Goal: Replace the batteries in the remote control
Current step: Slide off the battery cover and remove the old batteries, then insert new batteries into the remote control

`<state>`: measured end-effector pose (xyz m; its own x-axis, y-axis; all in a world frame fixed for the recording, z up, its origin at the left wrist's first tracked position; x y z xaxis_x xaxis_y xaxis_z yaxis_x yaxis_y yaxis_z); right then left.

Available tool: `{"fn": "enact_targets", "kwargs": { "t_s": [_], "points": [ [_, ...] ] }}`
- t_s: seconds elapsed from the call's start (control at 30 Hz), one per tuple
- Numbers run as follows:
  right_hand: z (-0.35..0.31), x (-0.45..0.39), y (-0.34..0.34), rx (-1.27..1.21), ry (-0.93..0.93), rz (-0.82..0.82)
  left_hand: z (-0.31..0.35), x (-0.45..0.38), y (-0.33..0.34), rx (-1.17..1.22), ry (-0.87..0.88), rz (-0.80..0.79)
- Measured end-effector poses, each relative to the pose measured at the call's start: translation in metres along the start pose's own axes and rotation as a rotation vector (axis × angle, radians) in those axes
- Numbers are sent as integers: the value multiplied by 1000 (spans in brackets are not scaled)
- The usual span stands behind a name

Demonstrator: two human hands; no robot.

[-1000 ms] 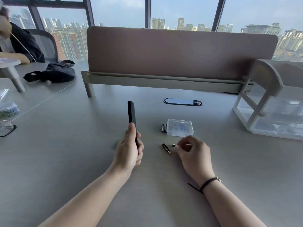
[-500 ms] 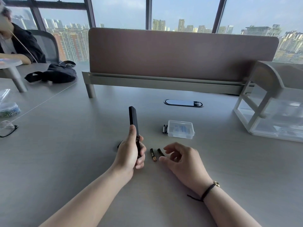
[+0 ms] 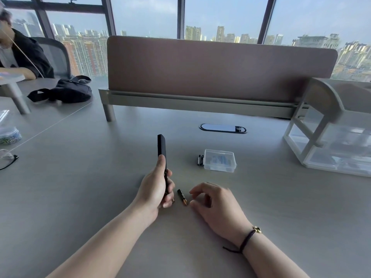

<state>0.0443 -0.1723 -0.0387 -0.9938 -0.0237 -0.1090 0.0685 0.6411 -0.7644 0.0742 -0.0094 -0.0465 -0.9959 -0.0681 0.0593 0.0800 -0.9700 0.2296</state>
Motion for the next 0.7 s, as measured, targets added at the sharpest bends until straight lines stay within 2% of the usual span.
{"fn": "enact_targets", "kwargs": {
  "t_s": [0.37, 0.53, 0.7],
  "points": [
    [-16, 1, 13, 114, -88, 13, 0, -1, 1, -54, 12, -43],
    [-12, -20, 12, 175, 4, 100, 4, 0, 2, 4, 42, -35],
    [-14, -44, 20, 314, 105, 97, 14, 2, 3, 120, 120, -14]
  ]
}}
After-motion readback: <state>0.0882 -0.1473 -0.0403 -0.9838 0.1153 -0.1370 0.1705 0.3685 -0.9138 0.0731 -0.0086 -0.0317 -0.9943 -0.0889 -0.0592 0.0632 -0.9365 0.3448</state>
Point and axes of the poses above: each hand's wrist, its own x-axis away from the middle knuckle, its own y-axis out of the palm, z = x × y, the point moved 5 cm from there along -x, towards the middle knuckle, and after that the axes turned 13 degrees about y, right-handed, at the moved point
